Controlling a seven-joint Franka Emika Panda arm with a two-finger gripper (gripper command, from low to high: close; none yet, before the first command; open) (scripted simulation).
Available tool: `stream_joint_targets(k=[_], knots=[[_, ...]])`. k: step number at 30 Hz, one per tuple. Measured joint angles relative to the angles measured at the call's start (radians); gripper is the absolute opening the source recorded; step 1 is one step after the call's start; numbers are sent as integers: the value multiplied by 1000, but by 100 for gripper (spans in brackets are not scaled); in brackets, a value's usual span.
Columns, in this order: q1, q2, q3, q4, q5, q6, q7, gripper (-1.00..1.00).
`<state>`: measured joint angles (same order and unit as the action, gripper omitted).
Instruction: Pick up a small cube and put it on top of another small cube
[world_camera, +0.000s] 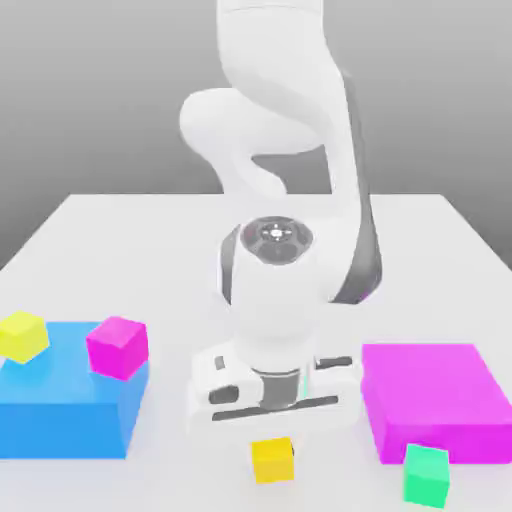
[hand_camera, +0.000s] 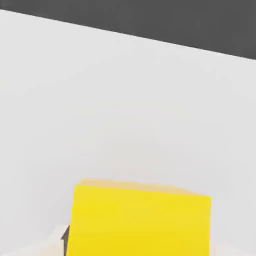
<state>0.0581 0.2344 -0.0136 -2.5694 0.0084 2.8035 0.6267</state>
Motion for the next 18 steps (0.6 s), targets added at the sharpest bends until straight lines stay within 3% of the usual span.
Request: stream_joint_targets(k=[10,14,15,18], knots=[[227,-34,105,164,-41,-198,389,-100],[261,82,99,189,-69,-108,443,-100],[264,109,95,192,-75,-83,449,100],[264,109,95,192,-75,-83,449,100]])
